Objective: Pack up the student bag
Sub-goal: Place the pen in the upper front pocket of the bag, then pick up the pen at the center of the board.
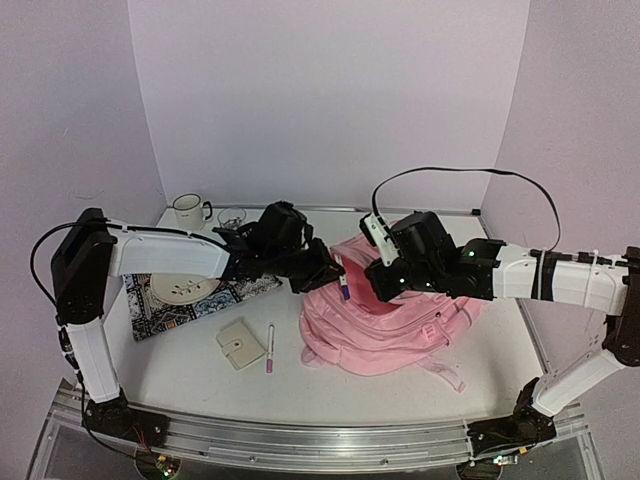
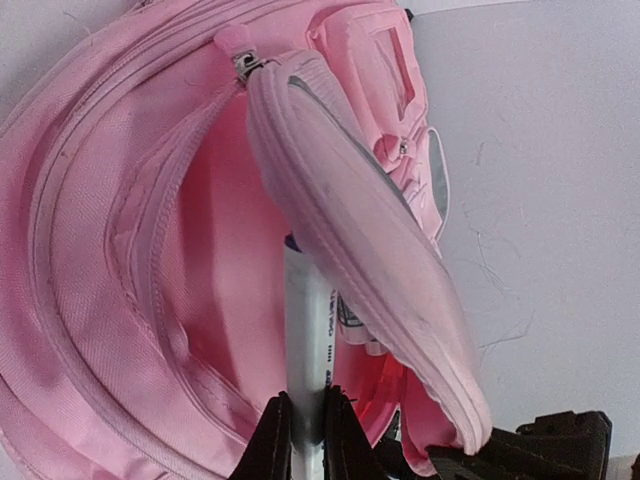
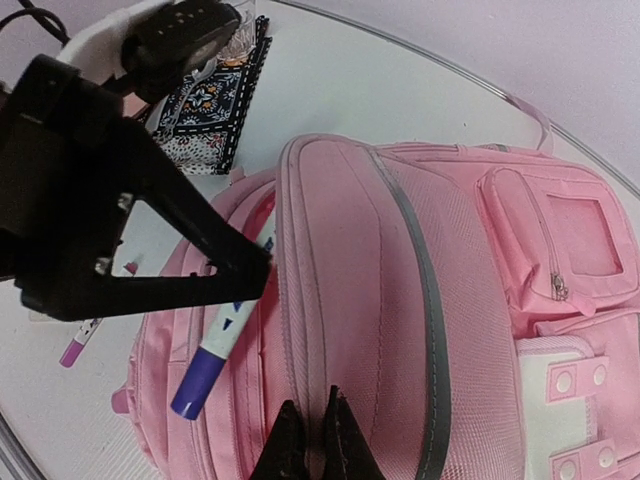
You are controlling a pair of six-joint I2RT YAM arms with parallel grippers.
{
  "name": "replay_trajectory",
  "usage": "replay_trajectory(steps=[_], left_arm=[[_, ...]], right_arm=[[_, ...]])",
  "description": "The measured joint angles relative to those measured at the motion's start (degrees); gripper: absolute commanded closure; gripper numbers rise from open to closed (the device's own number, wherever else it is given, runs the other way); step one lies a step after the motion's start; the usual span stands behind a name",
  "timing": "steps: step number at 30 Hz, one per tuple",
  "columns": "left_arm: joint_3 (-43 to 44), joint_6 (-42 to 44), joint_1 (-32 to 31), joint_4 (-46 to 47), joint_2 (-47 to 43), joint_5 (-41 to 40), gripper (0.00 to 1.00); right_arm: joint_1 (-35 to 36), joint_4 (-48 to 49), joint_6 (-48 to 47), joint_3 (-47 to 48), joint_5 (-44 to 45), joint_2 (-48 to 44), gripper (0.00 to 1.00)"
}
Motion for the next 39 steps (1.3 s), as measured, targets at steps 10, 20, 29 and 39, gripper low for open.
replay_trajectory(steps=[10,20,29,39], left_arm=[[4.2,-3.5,0.7,1.4,4.7,0.9,0.65],[2.2,-3.3,0.7,2.1,3.6,-0.2,0.63],[-4.4,2.2,0.6,-3.8,-3.7,-3.0,0.6],[-11.6,7.8,-1.8,-20.6,-10.7,-9.6,0.6]], right_arm=[[0.0,0.0,0.0,0.0,0.0,0.0,1.0],[0.0,0.0,0.0,0.0,0.0,0.0,1.0],[0.0,0.0,0.0,0.0,0.0,0.0,1.0],[0.0,0.1,0.0,0.1,-0.6,0.9,1.0]])
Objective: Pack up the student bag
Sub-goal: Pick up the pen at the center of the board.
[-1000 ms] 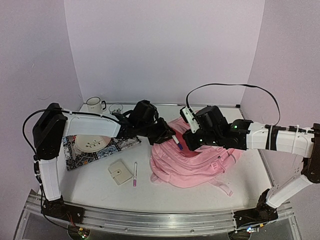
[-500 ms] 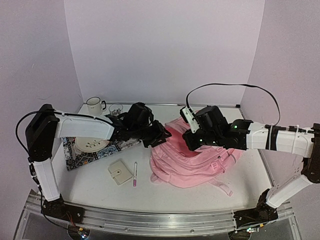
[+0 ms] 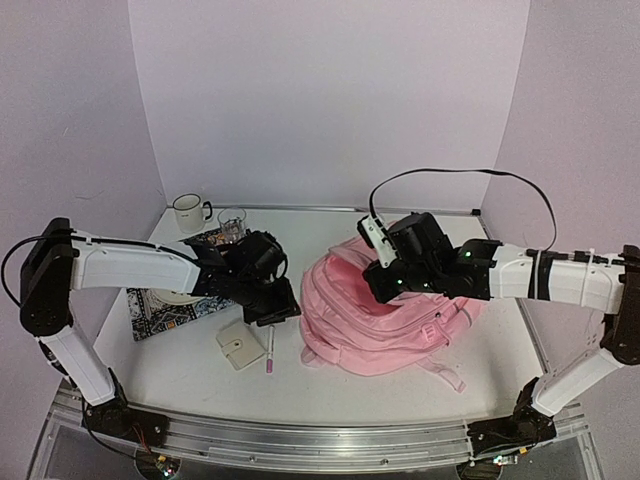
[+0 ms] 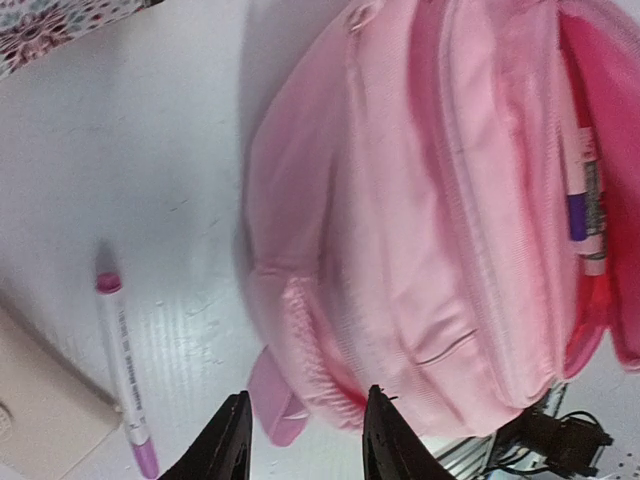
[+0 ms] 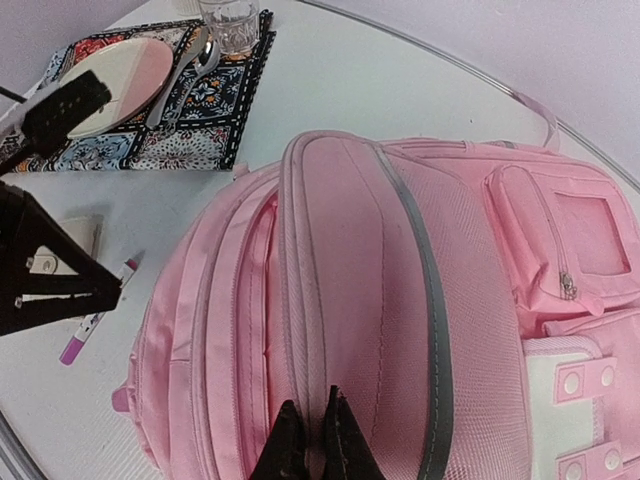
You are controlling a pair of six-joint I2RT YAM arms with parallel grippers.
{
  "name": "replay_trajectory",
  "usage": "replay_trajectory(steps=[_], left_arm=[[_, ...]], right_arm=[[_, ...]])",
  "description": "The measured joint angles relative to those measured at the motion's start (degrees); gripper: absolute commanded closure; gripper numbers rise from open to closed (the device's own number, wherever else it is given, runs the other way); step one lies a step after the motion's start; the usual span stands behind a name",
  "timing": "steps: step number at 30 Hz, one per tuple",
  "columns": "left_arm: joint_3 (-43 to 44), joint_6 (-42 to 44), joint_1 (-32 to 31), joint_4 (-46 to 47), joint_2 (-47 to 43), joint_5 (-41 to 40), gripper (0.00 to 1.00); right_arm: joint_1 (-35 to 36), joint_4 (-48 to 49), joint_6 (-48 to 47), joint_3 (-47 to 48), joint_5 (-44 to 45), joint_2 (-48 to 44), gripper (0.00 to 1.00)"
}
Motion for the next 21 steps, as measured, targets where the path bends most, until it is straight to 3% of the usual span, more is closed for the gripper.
replay_trajectory(steps=[9,21], left_arm=[[-2.6,0.0,-3.4,-9.3,-0.6,-5.3,0.62],[-2.2,1.3,-3.6,-12.0,5.8,-8.3,0.7]], right_arm=[[0.0,0.0,0.0,0.7,-1.0,1.2,1.0],[0.0,0.0,0.0,0.7,-1.1,1.3,1.0]])
